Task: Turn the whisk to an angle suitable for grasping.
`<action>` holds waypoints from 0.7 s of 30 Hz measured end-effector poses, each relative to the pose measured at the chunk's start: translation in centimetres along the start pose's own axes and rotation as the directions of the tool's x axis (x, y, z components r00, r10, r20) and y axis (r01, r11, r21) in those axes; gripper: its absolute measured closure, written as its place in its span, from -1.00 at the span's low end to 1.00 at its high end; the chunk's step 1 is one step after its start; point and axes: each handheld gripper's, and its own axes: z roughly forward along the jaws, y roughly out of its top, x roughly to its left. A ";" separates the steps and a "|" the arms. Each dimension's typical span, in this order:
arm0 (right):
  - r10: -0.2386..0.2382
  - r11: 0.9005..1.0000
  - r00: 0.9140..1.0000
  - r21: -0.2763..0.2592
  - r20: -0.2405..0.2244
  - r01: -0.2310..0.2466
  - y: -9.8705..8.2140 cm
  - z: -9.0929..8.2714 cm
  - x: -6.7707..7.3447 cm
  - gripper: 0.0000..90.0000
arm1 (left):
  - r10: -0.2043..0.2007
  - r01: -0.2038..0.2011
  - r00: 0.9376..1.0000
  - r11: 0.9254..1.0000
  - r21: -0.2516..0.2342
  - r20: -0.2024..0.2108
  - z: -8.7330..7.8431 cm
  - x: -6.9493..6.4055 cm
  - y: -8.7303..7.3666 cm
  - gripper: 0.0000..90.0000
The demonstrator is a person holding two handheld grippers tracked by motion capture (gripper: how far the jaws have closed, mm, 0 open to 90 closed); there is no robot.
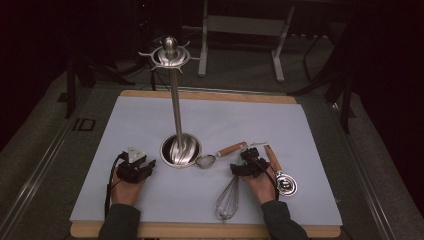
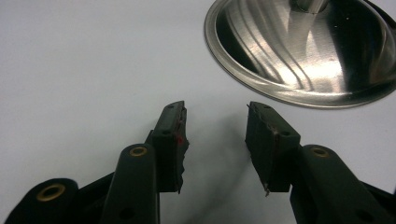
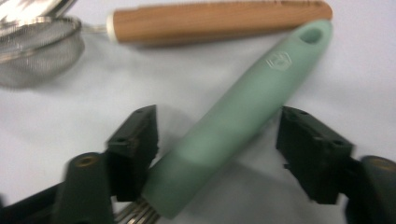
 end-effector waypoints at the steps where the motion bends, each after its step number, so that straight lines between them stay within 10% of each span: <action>1: -0.013 1.000 1.000 0.008 -0.001 0.013 0.0 -0.2 -0.1 -0.11 | 0.000 0.000 1.000 1.000 0.000 0.000 0.0 0.0 0.0 0.29; 11: -0.056 0.995 0.997 0.084 -0.058 0.061 -0.4 -1.4 -1.9 0.33 | -0.001 0.001 1.000 1.000 0.000 -0.002 0.0 0.0 0.0 0.28; 21: -0.142 0.963 0.978 0.206 -0.154 0.173 -0.1 -2.2 -2.8 0.32 | 0.001 -0.001 1.000 1.000 0.000 -0.005 0.0 -0.1 0.0 0.27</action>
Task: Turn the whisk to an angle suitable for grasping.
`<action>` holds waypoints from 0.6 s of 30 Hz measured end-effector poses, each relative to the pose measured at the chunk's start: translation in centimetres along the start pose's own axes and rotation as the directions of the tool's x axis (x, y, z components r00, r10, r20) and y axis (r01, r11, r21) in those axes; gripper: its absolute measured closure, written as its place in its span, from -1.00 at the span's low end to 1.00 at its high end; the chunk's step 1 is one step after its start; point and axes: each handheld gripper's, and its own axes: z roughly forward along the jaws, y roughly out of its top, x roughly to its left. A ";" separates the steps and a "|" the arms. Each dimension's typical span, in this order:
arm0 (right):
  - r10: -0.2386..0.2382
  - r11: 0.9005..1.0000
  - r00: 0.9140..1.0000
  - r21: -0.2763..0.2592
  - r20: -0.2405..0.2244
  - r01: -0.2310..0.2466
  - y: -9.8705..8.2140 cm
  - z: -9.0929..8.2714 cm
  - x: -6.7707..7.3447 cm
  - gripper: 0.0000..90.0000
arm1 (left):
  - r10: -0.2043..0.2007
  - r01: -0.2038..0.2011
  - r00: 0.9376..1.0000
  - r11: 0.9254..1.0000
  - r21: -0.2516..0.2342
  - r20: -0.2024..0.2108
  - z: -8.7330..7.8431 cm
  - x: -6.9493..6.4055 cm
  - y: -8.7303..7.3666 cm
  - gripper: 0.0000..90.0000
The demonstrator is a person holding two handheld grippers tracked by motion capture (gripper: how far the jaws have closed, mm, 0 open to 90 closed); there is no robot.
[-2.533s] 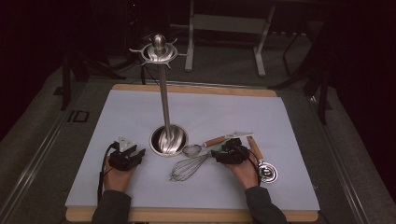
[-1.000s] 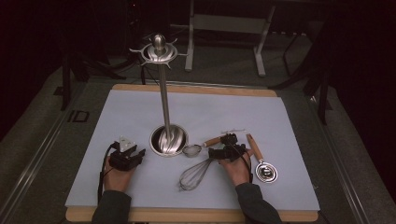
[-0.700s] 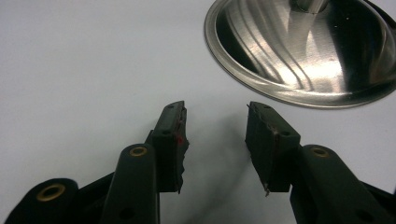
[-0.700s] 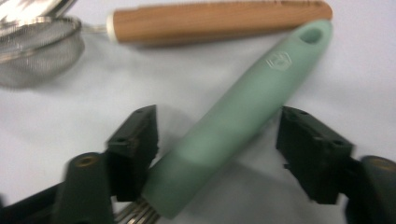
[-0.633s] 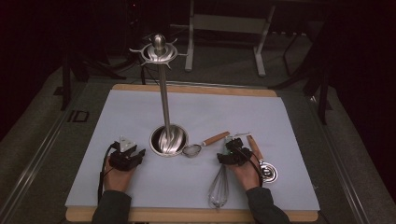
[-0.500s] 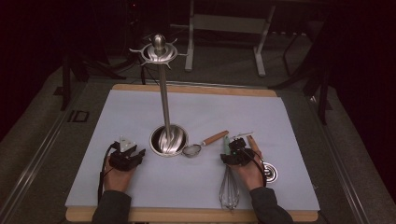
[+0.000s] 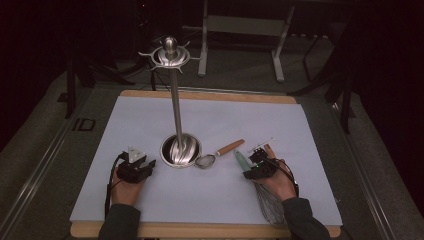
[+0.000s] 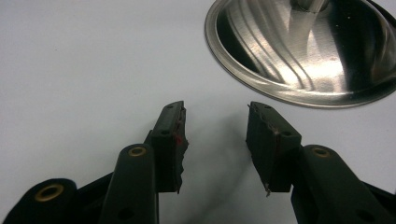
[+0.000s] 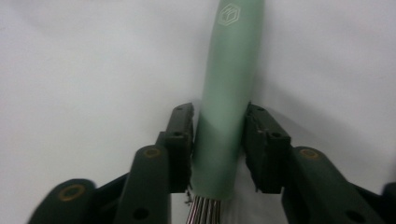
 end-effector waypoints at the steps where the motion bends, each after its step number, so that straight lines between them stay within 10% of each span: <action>1: 0.003 1.000 1.000 0.009 -0.015 -0.003 0.0 -0.1 -0.1 0.27 | 0.000 0.000 1.000 1.000 0.001 0.000 0.0 0.0 0.0 0.27; 9: 0.018 0.996 0.997 0.091 -0.069 -0.011 0.1 -0.4 -0.6 0.22 | 0.000 0.000 1.000 1.000 0.001 0.000 0.0 0.0 0.0 0.27; 18: -0.053 0.986 0.999 0.160 -0.012 0.054 0.7 -0.3 0.2 0.46 | 0.000 0.000 1.000 1.000 0.002 0.000 0.0 0.0 0.0 0.26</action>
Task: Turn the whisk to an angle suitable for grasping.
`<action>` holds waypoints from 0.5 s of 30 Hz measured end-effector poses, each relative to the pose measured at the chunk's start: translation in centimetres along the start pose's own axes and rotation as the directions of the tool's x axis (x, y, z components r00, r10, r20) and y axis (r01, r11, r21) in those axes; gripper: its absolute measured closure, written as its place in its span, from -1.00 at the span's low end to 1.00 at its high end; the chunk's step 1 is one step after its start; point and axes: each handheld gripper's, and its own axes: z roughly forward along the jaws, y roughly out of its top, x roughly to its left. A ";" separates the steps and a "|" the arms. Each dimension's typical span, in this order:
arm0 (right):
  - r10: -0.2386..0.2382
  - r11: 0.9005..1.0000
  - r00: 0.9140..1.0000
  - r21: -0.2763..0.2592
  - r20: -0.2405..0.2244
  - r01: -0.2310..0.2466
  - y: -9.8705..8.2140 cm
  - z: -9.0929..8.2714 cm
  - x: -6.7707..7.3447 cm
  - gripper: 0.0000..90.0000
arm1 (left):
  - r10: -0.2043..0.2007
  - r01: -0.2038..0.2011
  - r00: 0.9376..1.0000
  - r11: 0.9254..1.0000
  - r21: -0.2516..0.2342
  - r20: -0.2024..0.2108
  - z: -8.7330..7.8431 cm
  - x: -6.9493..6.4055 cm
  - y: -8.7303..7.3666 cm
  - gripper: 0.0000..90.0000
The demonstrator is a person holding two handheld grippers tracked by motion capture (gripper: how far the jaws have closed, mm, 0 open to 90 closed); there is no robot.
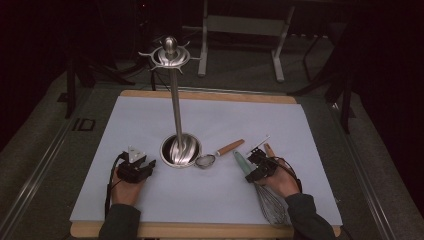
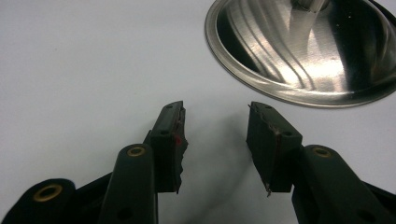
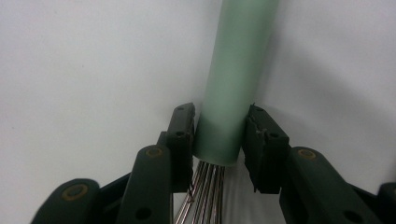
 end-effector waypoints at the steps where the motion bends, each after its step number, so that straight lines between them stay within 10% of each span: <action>1: 0.000 1.000 1.000 -0.002 0.000 0.000 0.0 0.0 0.0 0.47 | 0.000 0.000 1.000 1.000 0.000 0.000 0.0 0.0 0.0 0.26; 15: 0.014 0.997 1.000 -0.081 -0.019 -0.016 -0.7 -1.2 -0.2 0.54 | 0.000 0.000 1.000 1.000 0.001 -0.002 0.0 0.0 0.0 0.26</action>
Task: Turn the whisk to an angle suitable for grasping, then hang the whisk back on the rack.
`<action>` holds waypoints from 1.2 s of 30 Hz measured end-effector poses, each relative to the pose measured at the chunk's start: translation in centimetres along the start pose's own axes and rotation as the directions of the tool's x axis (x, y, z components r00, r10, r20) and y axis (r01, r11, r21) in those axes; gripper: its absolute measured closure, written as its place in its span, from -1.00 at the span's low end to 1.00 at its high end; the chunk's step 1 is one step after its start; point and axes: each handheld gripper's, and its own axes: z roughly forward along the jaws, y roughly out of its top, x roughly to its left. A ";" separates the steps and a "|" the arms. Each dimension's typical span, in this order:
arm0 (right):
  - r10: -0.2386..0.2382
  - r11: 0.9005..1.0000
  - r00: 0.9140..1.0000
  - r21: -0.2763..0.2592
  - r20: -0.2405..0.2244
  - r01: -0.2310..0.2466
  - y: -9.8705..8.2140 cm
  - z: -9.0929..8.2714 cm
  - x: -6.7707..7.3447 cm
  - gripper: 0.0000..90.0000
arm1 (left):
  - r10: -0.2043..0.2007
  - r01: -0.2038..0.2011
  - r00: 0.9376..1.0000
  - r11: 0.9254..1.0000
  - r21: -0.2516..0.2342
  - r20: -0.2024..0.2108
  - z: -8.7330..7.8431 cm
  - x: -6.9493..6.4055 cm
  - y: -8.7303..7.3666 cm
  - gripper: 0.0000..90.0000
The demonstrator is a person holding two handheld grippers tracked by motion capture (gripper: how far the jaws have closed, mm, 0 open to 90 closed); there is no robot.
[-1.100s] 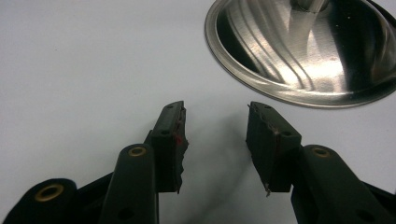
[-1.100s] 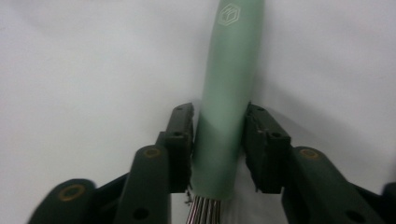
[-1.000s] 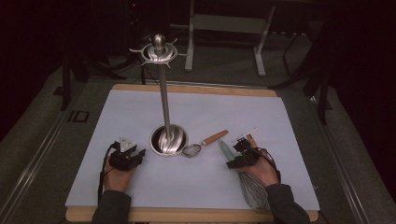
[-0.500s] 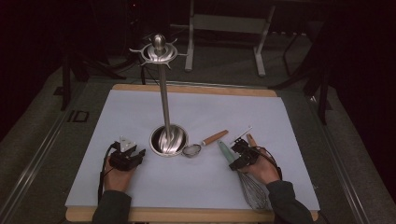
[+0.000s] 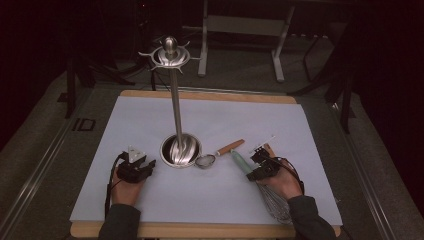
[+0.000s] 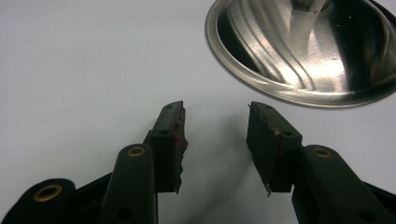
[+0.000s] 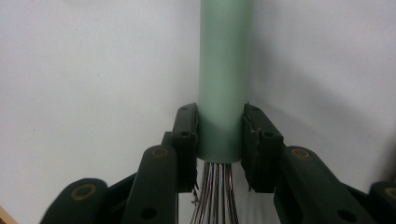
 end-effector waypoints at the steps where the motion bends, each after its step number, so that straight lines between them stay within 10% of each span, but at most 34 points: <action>1: 0.004 1.000 1.000 -0.007 0.001 -0.003 0.0 -0.1 0.0 0.54 | 0.000 0.000 1.000 1.000 0.000 0.000 0.0 0.0 0.0 0.26; 19: 0.002 0.995 0.999 -0.103 -0.038 -0.006 0.2 -1.1 0.4 0.54 | 0.000 0.000 1.000 1.000 -0.001 -0.001 0.0 0.0 0.0 0.26; 36: -0.036 0.966 0.997 -0.258 -0.073 0.016 0.8 -3.1 1.7 0.54 | 0.000 0.000 1.000 1.000 -0.004 -0.003 0.0 0.0 0.0 0.26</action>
